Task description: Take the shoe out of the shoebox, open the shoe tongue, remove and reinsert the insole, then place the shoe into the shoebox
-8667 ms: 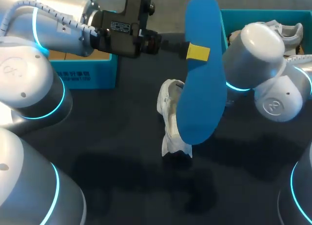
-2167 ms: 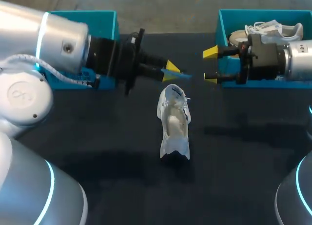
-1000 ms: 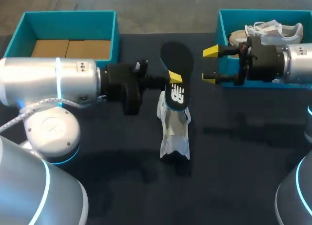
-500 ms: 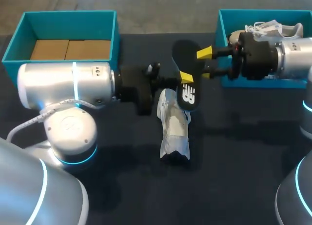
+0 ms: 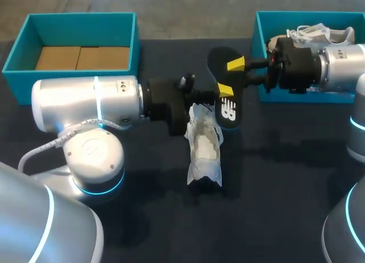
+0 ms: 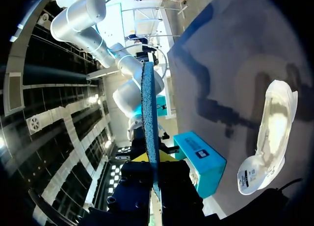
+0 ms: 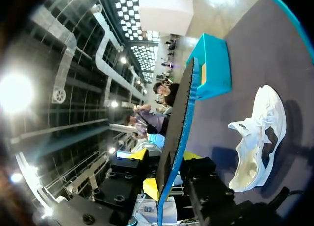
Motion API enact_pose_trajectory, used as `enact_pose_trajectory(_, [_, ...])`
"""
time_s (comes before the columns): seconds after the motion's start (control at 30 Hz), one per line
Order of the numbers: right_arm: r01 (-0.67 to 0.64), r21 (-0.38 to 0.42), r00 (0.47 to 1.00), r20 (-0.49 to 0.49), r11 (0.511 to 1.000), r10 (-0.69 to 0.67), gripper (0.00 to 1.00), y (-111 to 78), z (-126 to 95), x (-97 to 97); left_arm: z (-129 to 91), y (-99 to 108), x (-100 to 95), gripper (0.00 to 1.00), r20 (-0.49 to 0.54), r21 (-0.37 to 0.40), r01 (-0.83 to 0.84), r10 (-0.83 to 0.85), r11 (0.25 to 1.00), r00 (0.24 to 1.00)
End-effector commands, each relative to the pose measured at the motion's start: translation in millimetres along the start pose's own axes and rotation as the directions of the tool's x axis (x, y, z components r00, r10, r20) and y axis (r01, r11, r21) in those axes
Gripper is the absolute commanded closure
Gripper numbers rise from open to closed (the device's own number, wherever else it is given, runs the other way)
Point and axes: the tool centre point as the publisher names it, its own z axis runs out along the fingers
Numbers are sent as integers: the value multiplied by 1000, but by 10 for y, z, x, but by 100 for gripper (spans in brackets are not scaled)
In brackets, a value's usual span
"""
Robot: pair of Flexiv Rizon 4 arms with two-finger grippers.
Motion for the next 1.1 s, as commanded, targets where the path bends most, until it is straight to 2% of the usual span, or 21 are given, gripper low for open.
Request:
enact_pose_trajectory(0.03, [-2, -5, 1000, -3, 1000, 2, 77, 16, 26, -24, -40, -23, 18, 100, 8, -3, -2, 2, 1000, 1000])
enact_pose_trajectory(0.07, [-2, -5, 1000, -3, 1000, 2, 79, 17, 27, -25, -41, -23, 18, 100, 9, -4, -2, 2, 1000, 1000])
enact_pose_trajectory(0.13, [-4, -10, 1000, -3, 1000, 4, 100, 26, 31, -35, -57, -25, 24, 100, 10, -4, -1, 1, 1000, 1000])
enact_pose_trajectory(0.37, [-7, -14, 1000, -1, 1000, 7, 100, 43, 49, -55, -77, -31, 46, 100, 6, -5, 7, -7, 1000, 1000])
enact_pose_trajectory(0.4, [-8, -13, 1000, -1, 1000, 8, 100, 48, 54, -59, -86, -28, 48, 55, 5, -7, 7, -7, 1000, 1000])
enact_pose_trajectory(0.43, [-8, -12, 1000, -1, 1000, 8, 100, 54, 58, -62, -93, -26, 49, 0, -1, -7, 6, -7, 1000, 1000])
enact_pose_trajectory(0.7, [-16, -11, 1000, 13, 1000, 17, 100, 96, 47, -124, -259, 43, 28, 0, -91, 9, 37, -36, 999, 995])
enact_pose_trajectory(0.87, [-33, -2, 999, 39, 999, 33, 100, 107, 41, -200, -458, 92, -25, 0, -212, 47, 74, -63, 996, 975])
enact_pose_trajectory(0.9, [-34, -1, 999, 40, 999, 34, 100, 108, 42, -204, -467, 98, -33, 0, -212, 46, 78, -66, 996, 975])
enact_pose_trajectory(0.93, [-39, 3, 998, 47, 999, 39, 100, 110, 43, -225, -528, 126, -52, 0, -276, 50, 101, -83, 994, 957])
enact_pose_trajectory(1.1, [-51, 6, 997, 66, 999, 51, 100, 127, 52, -293, -648, 211, -146, 0, -382, 45, 133, -106, 990, 918])
